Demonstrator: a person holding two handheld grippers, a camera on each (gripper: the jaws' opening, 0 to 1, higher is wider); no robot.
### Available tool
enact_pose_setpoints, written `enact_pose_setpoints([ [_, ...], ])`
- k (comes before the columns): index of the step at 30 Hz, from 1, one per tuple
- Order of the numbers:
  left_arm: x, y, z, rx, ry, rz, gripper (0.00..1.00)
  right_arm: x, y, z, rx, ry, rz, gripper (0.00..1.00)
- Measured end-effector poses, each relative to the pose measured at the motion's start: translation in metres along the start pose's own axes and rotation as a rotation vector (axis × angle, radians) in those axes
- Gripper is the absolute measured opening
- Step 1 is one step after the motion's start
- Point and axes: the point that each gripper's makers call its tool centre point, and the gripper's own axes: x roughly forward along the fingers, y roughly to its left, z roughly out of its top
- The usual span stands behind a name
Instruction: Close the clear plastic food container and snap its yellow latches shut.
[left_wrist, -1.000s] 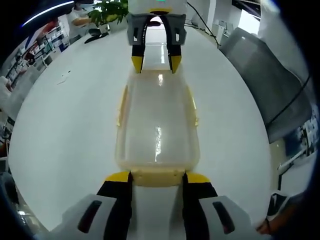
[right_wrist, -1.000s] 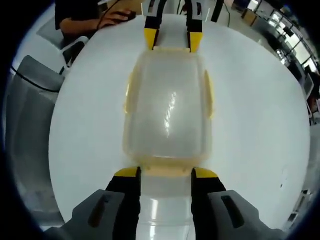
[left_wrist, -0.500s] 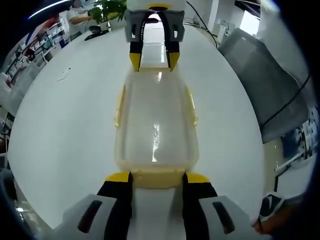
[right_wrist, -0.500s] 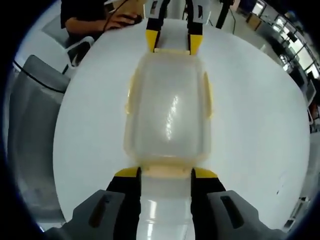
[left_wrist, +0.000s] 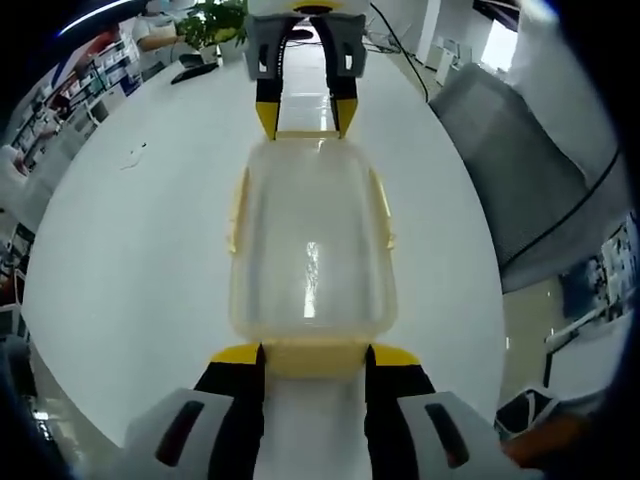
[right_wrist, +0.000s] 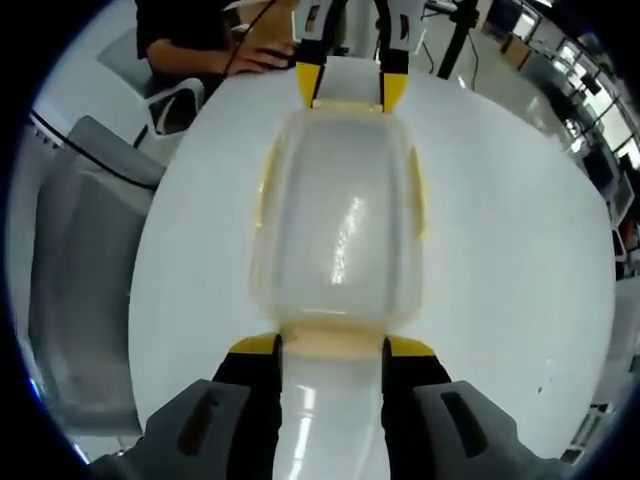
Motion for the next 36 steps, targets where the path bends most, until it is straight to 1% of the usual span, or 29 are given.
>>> enact_pose_setpoints([
  [5, -0.015, -0.001, 0.012, 0.000, 0.005, 0.000, 0.33, -0.017, 0.003, -0.001, -0.008, 0.004, 0.004, 0.35],
  [9, -0.025, 0.001, 0.023, 0.005, 0.010, 0.009, 0.33, -0.034, 0.003, -0.003, -0.010, -0.001, -0.010, 0.35],
  [14, -0.032, 0.000, 0.041, 0.013, 0.013, 0.010, 0.33, -0.051, 0.006, -0.012, -0.010, 0.001, -0.015, 0.35],
  [16, -0.030, 0.002, 0.046, 0.021, 0.015, 0.014, 0.33, -0.057, 0.006, -0.018, -0.007, 0.002, -0.020, 0.35],
  [17, -0.032, 0.002, 0.052, 0.023, 0.013, 0.014, 0.33, -0.061, 0.007, -0.022, -0.004, 0.004, -0.020, 0.35],
  [18, -0.032, 0.002, 0.056, 0.025, 0.012, 0.015, 0.33, -0.063, 0.008, -0.025, -0.002, 0.006, -0.019, 0.35],
  [19, -0.031, -0.002, 0.064, 0.028, 0.010, 0.015, 0.33, -0.066, 0.009, -0.031, -0.002, 0.012, -0.017, 0.35],
  [21, -0.031, -0.003, 0.072, 0.031, 0.007, 0.016, 0.33, -0.071, 0.010, -0.039, 0.003, 0.018, -0.017, 0.35],
  [24, -0.030, -0.005, 0.090, 0.034, 0.001, 0.018, 0.33, -0.077, 0.010, -0.051, 0.010, 0.024, -0.020, 0.35],
  [26, -0.029, -0.005, 0.097, 0.036, -0.001, 0.019, 0.33, -0.081, 0.011, -0.059, 0.014, 0.025, -0.026, 0.36],
  [27, -0.028, -0.005, 0.101, 0.040, 0.000, 0.021, 0.33, -0.082, 0.011, -0.060, 0.015, 0.026, -0.026, 0.36],
  [32, -0.020, -0.008, 0.123, 0.051, 0.000, 0.024, 0.33, -0.086, 0.015, -0.082, 0.025, 0.043, -0.036, 0.36],
  [36, -0.014, -0.010, 0.136, 0.058, 0.002, 0.024, 0.33, -0.088, 0.016, -0.096, 0.036, 0.045, -0.032, 0.36],
])
